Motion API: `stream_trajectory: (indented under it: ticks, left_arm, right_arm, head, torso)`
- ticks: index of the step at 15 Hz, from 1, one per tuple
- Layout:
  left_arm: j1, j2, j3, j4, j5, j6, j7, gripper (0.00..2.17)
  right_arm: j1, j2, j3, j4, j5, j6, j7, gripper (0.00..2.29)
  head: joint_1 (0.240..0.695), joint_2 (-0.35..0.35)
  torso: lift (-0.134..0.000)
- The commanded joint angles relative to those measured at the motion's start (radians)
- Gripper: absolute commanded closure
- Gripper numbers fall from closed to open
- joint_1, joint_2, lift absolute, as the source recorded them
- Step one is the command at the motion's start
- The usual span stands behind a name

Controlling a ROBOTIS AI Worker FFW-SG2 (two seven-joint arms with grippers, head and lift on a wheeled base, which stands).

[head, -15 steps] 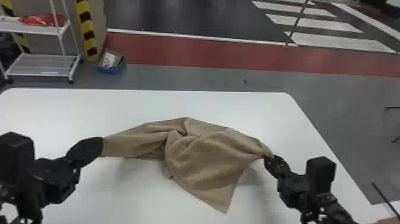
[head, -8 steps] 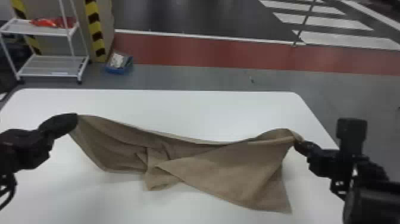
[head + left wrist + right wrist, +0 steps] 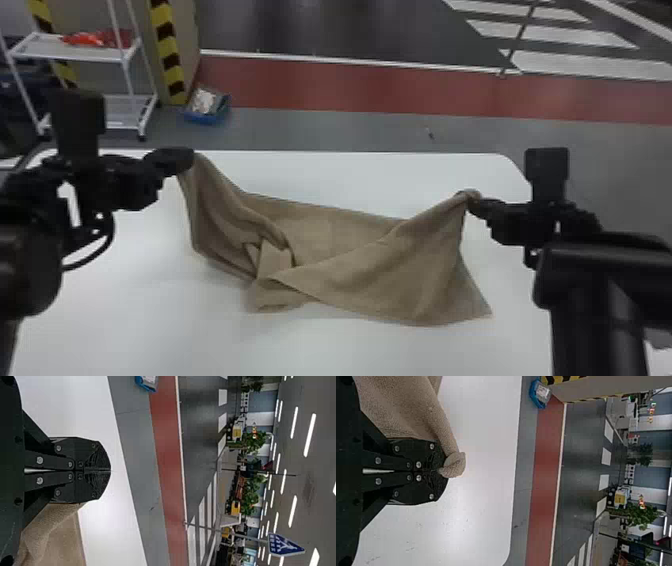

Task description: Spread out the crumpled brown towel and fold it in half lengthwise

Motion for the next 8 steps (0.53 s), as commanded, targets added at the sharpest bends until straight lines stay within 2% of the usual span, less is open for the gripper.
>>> stream_trajectory:
  ticks: [1,2,3,5,8]
  left_arm:
    - [-0.108,-0.039,-0.043,0.139,-0.046,0.002,0.026,1.62]
    - [-0.125,-0.045,-0.054,0.176,-0.047,0.002,0.056,0.34]
    - [-0.123,-0.045,-0.049,0.196,-0.043,0.002,0.059,0.0]
    - [-0.107,-0.038,-0.026,0.197,-0.029,0.002,0.06,0.01]
    - [-0.093,-0.027,0.02,0.169,-0.009,0.008,0.074,0.03]
  right_arm:
    - [-0.005,0.001,0.004,0.024,0.009,0.022,0.0,1.33]
    - [0.004,0.001,0.004,0.022,0.006,0.038,0.001,0.36]
    - [0.02,0.001,0.004,0.021,0.006,0.041,0.001,0.0]
    - [0.044,0.001,-0.003,0.005,0.008,0.044,0.001,0.02]
    - [0.058,0.0,-0.024,-0.009,0.018,0.068,0.001,0.08]
  head:
    - [0.686,-0.163]
    - [0.68,-0.166]
    - [0.678,-0.169]
    - [0.695,-0.175]
    - [0.695,-0.169]
  torso:
    - [-0.124]
    - [-0.124]
    - [-0.124]
    - [-0.124]
    - [-0.124]
